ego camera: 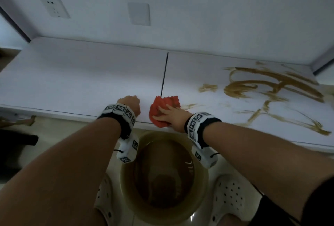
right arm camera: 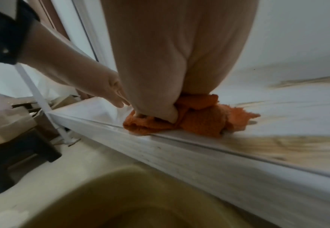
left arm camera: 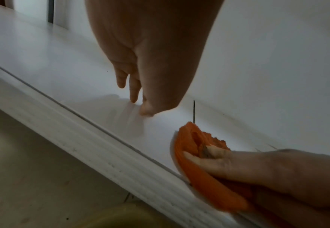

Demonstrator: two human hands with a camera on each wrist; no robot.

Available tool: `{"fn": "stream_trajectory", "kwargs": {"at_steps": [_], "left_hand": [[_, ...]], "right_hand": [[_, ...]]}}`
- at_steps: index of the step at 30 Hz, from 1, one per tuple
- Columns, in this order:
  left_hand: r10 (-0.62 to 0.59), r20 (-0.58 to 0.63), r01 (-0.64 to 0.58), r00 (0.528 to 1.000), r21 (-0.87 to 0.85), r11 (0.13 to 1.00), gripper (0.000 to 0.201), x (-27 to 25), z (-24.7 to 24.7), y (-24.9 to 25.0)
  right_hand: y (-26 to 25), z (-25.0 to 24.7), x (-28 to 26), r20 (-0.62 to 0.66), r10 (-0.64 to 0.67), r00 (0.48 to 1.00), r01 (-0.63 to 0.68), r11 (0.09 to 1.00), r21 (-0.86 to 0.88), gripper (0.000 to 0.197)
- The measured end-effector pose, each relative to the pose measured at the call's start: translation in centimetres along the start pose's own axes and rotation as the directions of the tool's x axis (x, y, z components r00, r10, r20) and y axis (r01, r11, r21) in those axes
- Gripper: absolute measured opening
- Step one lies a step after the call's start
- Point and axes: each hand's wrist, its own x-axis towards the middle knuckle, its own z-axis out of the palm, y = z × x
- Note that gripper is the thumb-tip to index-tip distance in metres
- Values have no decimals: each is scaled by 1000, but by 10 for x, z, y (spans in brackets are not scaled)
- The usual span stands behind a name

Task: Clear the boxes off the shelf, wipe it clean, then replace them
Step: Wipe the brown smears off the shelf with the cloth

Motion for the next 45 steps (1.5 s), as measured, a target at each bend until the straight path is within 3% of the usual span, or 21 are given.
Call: {"fn": "stream_trajectory", "kwargs": {"at_steps": [2, 5, 8, 11, 17, 22, 28, 34, 37, 42, 45], "left_hand": [[-21, 2, 21, 1000, 25, 999, 52, -4, 2, 3], [-35, 6, 35, 999, 32, 999, 48, -7, 2, 3], [-43, 13, 42, 999, 34, 999, 47, -6, 4, 3], [-46, 27, 45, 999, 42, 998, 49, -1, 6, 4], [-22, 37, 21, 999, 16, 1000, 56, 1, 7, -1], [30, 60, -29, 998, -14, 999, 62, -8, 4, -1], [123, -81, -118, 989, 57, 991, 36, -19, 5, 1], [136, -104, -131, 985, 54, 990, 39, -22, 5, 22], [108, -80, -105, 991, 38, 994, 36, -21, 2, 26], [41, -59, -42, 997, -15, 999, 34, -21, -1, 33], [-10, -41, 8, 999, -52, 999, 34, -24, -1, 36]], "right_hand": [[10, 5, -15, 14, 2, 1000, -2, 1000, 15, 68], [33, 7, -27, -11, 115, 993, -114, 988, 104, 67], [49, 0, -19, 29, 242, 970, -244, 958, 151, 76], [41, -10, -3, 46, 291, 956, -295, 945, 141, 84], [-9, -9, 19, -20, 146, 989, -144, 987, 63, 72], [2, 8, -10, -23, 5, 1000, -4, 1000, 19, 72], [53, 18, -40, -38, 232, 972, -223, 961, 161, 68], [67, 6, -19, 68, 393, 917, -398, 886, 239, 77], [50, -3, -4, 62, 323, 944, -329, 926, 187, 77], [4, 3, -6, -28, 98, 995, -96, 992, 81, 71], [12, 14, -25, 8, 13, 1000, -14, 998, 68, 66]]}}
